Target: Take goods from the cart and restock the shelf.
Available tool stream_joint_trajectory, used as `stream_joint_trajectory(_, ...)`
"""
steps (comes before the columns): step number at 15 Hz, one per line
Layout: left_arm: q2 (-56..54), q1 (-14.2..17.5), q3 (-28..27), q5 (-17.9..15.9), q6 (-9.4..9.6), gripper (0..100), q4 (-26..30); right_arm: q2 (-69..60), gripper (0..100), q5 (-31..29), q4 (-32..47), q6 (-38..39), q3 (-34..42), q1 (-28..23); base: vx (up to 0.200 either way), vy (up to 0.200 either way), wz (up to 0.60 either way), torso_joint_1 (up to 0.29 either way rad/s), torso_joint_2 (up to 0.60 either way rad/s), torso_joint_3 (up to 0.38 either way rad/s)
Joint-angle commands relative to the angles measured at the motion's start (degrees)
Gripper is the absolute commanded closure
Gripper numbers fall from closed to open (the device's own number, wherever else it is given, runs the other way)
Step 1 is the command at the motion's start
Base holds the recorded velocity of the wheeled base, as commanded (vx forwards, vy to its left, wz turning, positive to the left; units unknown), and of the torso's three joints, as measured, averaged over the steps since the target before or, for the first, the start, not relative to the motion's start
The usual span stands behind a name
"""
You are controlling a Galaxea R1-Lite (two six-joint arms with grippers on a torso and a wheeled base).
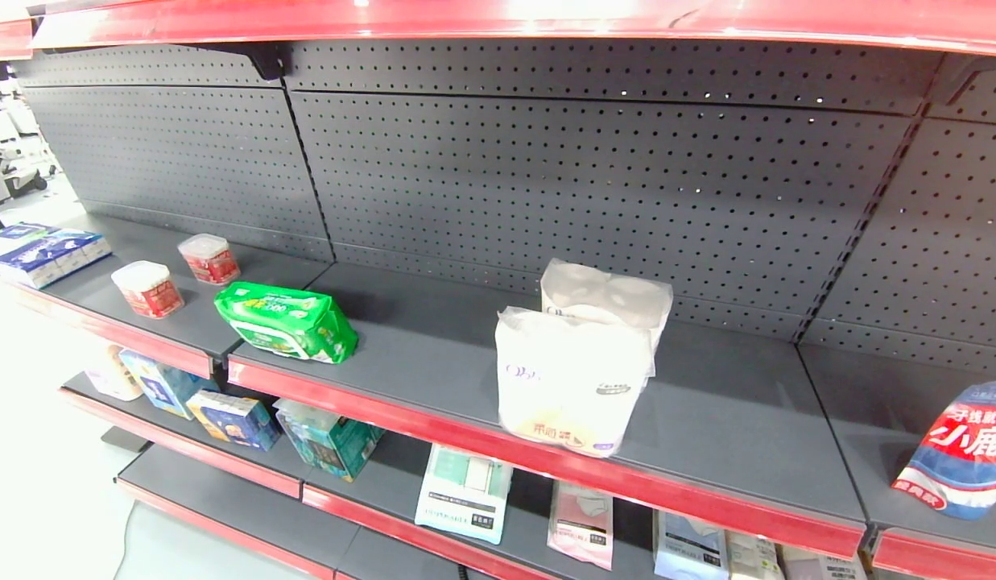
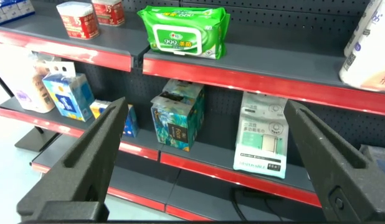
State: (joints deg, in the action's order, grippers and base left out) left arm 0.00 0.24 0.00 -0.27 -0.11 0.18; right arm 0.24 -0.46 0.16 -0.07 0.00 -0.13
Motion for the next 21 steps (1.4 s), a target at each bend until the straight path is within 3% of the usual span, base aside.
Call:
stream_joint_trajectory(1,0.0,0.0,0.0,0.0,-0.07,0,0.0,-0.2,0,-0.1,0.0,0.0,0.0,0.0,0.000,0.000,0.00,0.000,0.00,0.000)
stream_joint_trajectory(6,0.0,0.0,0.0,0.0,-0.07,0,0.0,-0.2,0,0.1,0.0,0.1,0.0,0.0,0.000,0.000,0.00,0.000,0.00,0.000)
stream_joint_trajectory(15,0.0,0.0,0.0,0.0,0.02,0,0.0,-0.2,0,0.1,0.0,0.1,0.0,0.0,0.000,0.000,-0.60,0.004,0.00,0.000)
stream_joint_trajectory(21,0.1,0.0,0.0,-0.1,-0.24,0,0.0,-0.2,0,0.1,0.0,0.1,0.0,0.0,0.000,0.000,0.00,0.000,0.00,0.000)
